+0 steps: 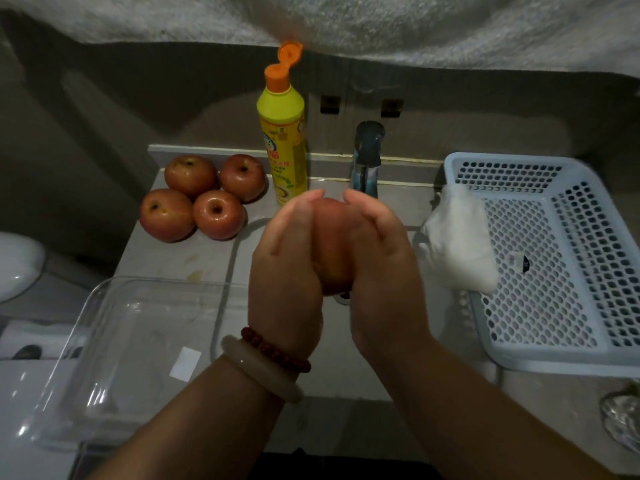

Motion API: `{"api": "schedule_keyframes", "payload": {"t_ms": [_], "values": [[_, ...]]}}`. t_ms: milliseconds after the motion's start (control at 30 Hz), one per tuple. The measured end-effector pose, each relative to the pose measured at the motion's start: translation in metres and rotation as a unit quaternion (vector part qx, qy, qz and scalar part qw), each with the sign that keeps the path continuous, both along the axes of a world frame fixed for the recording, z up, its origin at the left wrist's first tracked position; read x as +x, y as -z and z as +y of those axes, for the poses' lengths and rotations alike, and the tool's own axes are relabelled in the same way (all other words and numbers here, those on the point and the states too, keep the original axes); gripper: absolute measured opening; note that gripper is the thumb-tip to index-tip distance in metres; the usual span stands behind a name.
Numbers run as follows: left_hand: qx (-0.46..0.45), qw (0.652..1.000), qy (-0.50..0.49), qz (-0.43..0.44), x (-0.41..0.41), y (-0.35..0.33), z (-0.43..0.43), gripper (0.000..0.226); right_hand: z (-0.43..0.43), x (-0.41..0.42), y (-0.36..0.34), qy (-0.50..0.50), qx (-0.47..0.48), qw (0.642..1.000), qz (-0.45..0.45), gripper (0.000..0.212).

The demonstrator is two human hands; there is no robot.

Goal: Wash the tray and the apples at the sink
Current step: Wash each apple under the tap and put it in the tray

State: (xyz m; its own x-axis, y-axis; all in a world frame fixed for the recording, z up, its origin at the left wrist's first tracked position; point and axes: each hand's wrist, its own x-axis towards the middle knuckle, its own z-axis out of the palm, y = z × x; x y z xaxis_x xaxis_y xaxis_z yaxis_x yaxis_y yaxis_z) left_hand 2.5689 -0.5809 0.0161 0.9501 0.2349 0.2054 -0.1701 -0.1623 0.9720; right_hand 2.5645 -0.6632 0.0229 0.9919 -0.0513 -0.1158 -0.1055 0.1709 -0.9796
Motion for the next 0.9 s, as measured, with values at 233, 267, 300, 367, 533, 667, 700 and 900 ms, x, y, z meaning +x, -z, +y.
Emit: {"api": "schedule_keyframes", "payload": {"t_ms": [233, 267, 300, 367, 533, 667, 700, 900], "values": [[-0.188, 0.975, 0.086, 0.087, -0.003, 0.002, 0.005, 0.055, -0.006, 0.006, 0.003, 0.026, -0.149, 0.971, -0.185, 0.022], [-0.223, 0.963, 0.106, 0.104, -0.004, 0.001, 0.005, 0.055, -0.006, 0.008, 0.002, 0.043, -0.099, 0.985, -0.133, 0.019], [-0.228, 0.963, 0.097, 0.111, -0.005, 0.0, 0.005, 0.05, -0.006, 0.009, -0.001, 0.051, -0.038, 0.995, -0.071, 0.019], [-0.211, 0.972, 0.059, 0.081, -0.007, -0.003, 0.002, 0.039, -0.006, 0.012, -0.005, 0.034, 0.077, 0.996, 0.028, 0.022], [-0.138, 0.99, 0.023, 0.021, -0.004, -0.003, 0.005, 0.029, 0.0, 0.004, -0.008, -0.062, 0.083, 0.994, 0.04, 0.056], [-0.201, 0.976, 0.039, 0.076, 0.001, -0.006, 0.004, 0.037, -0.003, 0.004, -0.005, -0.031, -0.1, 0.982, -0.154, 0.051], [-0.234, 0.967, 0.051, 0.092, 0.001, -0.006, 0.002, 0.046, -0.004, 0.005, -0.003, -0.014, -0.133, 0.971, -0.198, 0.044], [-0.105, 0.991, 0.081, 0.031, -0.006, -0.003, -0.002, 0.035, -0.004, 0.01, 0.0, 0.066, 0.087, 0.993, 0.042, 0.027]]}}
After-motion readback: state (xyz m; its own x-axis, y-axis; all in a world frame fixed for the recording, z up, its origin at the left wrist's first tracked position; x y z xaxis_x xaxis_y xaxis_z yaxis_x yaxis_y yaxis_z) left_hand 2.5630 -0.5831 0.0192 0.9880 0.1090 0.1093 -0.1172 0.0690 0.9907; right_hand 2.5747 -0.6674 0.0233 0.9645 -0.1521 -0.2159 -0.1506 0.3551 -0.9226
